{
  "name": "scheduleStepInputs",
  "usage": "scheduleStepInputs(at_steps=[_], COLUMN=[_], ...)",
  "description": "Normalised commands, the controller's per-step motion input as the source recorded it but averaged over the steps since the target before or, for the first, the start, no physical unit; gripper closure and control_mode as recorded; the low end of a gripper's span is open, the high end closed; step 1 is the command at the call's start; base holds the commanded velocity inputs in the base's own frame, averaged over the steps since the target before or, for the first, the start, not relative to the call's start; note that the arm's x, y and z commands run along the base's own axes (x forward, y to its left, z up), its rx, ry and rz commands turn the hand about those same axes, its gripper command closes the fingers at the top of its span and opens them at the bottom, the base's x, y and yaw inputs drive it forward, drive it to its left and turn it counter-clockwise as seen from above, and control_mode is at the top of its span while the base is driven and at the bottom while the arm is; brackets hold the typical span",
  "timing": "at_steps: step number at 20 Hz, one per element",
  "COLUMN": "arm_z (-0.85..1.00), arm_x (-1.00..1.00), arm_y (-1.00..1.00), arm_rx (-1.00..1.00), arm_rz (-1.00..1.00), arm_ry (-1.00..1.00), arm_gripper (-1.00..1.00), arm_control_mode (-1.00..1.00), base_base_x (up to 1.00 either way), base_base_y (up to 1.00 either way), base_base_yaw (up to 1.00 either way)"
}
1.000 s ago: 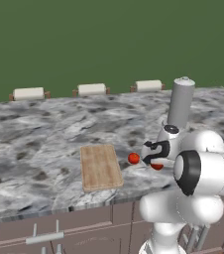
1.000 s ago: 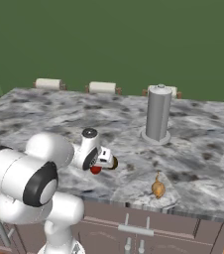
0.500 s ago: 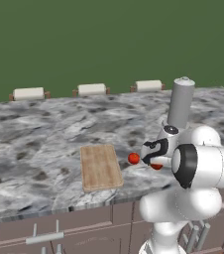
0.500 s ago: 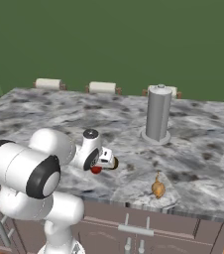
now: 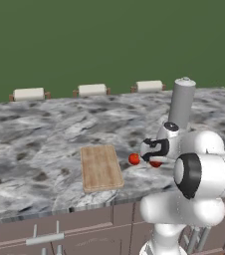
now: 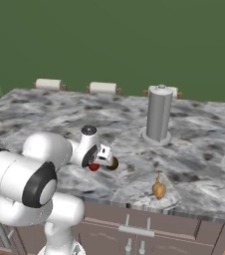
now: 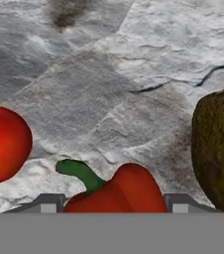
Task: Place the avocado, onion, tomato, and bell pepper on the cutting board.
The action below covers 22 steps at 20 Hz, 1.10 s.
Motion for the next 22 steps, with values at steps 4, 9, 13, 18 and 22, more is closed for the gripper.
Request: scheduleStepInputs(at_steps=[4, 9, 13, 18, 22], arm_z=[0.51, 0.67, 0.61, 0.42, 0.21], arm_x=[0.00, 0.00, 0.10, 0.05, 0.07], arm_y=[0.49, 0.58, 0.70, 0.54, 0.42], arm_rx=[0.13, 0.05, 0.00, 0.00, 0.00], arm_rz=[0.00, 0.03, 0.06, 0.07, 0.08], arm_ry=[0.00, 0.00, 0.00, 0.00, 0.05], arm_gripper=[1.00, 1.00, 1.00, 1.00, 1.00], arm_control_mode=[-1.00, -1.00, -1.00, -1.00, -1.00], base_base_x=[0.00, 0.00, 0.00, 0.00, 0.00], base_base_y=[0.00, 0.00, 0.00, 0.00, 0.00], base_base_yaw=[0.00, 0.00, 0.00, 0.00, 0.00])
